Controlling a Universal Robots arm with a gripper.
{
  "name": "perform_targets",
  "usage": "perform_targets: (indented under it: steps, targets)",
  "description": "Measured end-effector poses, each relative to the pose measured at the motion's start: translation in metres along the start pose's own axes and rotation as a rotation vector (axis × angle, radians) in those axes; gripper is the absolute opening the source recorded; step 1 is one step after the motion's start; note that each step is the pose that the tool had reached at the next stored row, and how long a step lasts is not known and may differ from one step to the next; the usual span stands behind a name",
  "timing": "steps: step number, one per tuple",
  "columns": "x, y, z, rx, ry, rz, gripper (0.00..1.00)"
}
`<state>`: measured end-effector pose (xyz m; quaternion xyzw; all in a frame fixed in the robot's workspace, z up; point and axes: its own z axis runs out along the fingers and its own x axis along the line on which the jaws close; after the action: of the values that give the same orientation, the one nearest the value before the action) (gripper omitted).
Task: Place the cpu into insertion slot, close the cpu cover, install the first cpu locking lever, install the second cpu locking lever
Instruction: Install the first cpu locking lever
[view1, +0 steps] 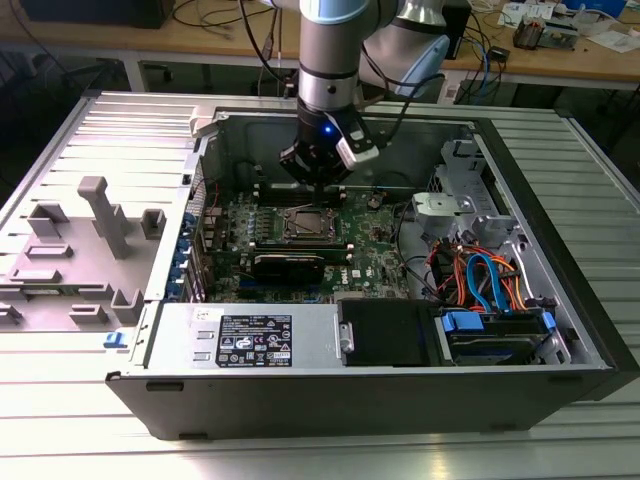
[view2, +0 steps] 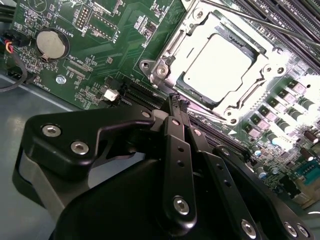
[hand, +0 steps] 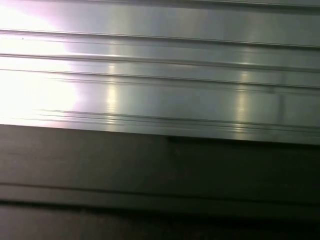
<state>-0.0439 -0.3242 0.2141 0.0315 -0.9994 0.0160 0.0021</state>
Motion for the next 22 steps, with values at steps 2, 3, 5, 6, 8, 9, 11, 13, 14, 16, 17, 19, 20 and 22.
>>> perform_targets:
  steps: [2, 3, 5, 6, 8, 9, 11, 13, 14, 16, 17, 19, 20, 22]
  targets:
    - [-0.0004, 0.0004, 0.0009, -0.0004, -0.0011, 0.002, 0.11]
    - [-0.0003, 0.0003, 0.001, -0.0002, -0.0009, 0.004, 0.11]
    - [-0.0002, 0.0002, 0.0017, 0.0004, -0.0004, 0.01, 0.11]
    - [-0.0002, 0.0003, 0.0021, 0.0004, -0.0004, 0.013, 0.11]
    - [-0.0007, 0.0005, 0.0038, 0.0001, -0.0003, 0.018, 0.11]
    - [-0.0014, 0.0005, 0.0047, 0.0, -0.0003, 0.02, 0.11]
    - [-0.0019, 0.0004, 0.0052, 0.0002, -0.0001, 0.021, 0.11]
    - [-0.0021, 0.0003, 0.0053, 0.0008, 0.0002, 0.028, 0.11]
    - [-0.002, 0.0002, 0.0053, 0.001, 0.0004, 0.034, 0.11]
    - [-0.002, 0.0001, 0.0055, 0.0013, 0.0012, 0.05, 0.11]
    - [-0.0019, 0.0, 0.0055, 0.0015, 0.0014, 0.053, 0.11]
    - [-0.002, 0.0001, 0.0064, 0.0015, 0.0014, 0.055, 0.11]
    - [-0.002, 0.0, 0.0068, 0.0014, 0.0015, 0.057, 0.11]
    - [-0.0021, 0.0, 0.0079, 0.0015, 0.0017, 0.06, 0.11]
